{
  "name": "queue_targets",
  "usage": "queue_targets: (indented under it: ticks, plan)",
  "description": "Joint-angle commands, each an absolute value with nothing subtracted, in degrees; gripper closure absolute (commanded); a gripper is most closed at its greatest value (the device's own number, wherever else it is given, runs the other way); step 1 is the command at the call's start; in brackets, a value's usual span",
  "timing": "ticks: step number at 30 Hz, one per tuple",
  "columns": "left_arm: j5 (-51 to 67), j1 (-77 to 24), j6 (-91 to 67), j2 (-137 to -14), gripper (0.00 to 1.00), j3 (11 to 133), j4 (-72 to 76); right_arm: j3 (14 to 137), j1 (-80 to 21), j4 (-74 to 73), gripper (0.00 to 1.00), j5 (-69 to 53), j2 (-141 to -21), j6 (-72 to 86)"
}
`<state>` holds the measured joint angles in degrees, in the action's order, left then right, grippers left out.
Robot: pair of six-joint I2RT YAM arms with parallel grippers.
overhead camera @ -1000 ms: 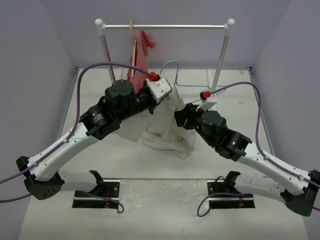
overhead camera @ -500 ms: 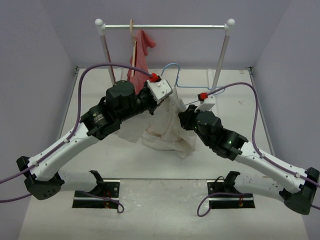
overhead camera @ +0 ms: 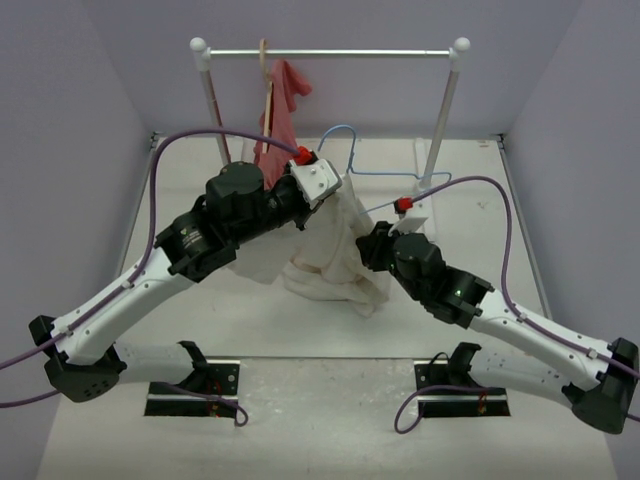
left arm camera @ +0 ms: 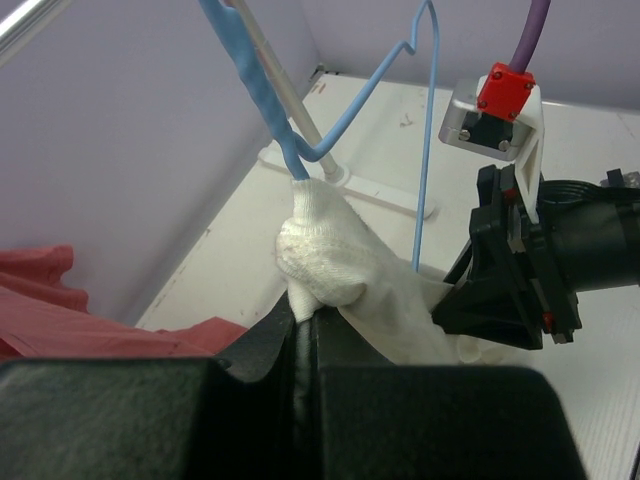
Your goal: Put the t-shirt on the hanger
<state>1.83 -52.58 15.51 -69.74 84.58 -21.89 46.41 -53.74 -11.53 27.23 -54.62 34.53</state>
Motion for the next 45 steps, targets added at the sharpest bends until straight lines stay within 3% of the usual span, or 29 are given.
queue_targets:
  ticks: [1,45]
  plan:
    - [1.36,-52.65,15.10,-67.41,1.00,84.75,-16.87,44.59,-53.96,-8.90,0.69,26.67,-50.90,34.45]
    - [-1.52,-52.47,14.77,-69.28,1.00,84.81,-16.17,40.96,-53.96,-13.57,0.70,22.05,-42.15,32.96]
